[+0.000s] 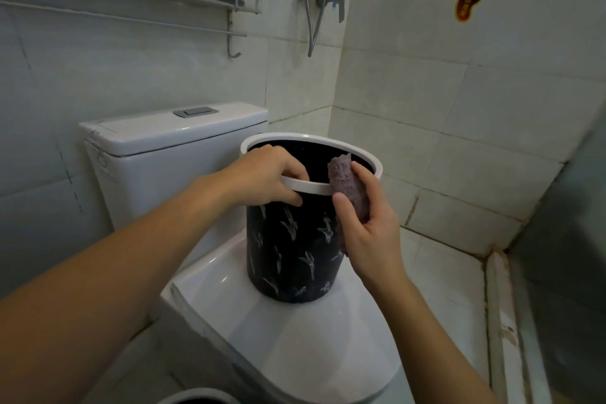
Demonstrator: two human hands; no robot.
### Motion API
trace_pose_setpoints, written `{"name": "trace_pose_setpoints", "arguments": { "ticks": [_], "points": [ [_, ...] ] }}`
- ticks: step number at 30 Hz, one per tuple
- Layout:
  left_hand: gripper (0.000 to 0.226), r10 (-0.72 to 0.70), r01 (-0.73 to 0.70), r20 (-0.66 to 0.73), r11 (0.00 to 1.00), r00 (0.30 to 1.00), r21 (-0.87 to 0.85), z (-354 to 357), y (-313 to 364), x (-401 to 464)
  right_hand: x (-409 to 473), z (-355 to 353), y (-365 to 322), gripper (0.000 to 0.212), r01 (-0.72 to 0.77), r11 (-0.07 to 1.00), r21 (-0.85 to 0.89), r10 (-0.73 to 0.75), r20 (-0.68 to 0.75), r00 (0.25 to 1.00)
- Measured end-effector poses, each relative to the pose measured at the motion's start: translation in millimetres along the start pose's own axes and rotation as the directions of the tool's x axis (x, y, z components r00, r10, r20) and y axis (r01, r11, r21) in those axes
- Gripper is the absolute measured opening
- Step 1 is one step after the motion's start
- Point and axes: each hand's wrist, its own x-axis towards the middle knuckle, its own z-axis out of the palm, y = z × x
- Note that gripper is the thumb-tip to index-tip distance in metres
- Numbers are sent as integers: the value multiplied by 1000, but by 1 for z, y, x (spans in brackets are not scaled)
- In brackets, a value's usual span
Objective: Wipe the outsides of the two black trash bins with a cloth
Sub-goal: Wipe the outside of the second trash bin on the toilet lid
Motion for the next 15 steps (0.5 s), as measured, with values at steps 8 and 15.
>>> {"name": "trace_pose_setpoints", "arguments": {
  "ticks": [8,15],
  "points": [
    [24,2,-6,-23,990,1000,-141,-28,14,20,15,-7,7,43,157,987,-42,-161,-143,976],
    [27,-23,23,1,964,1000,-266,-50,4,34,23,-11,17,44,175,973,-153,-185,-57,981]
  ]
}}
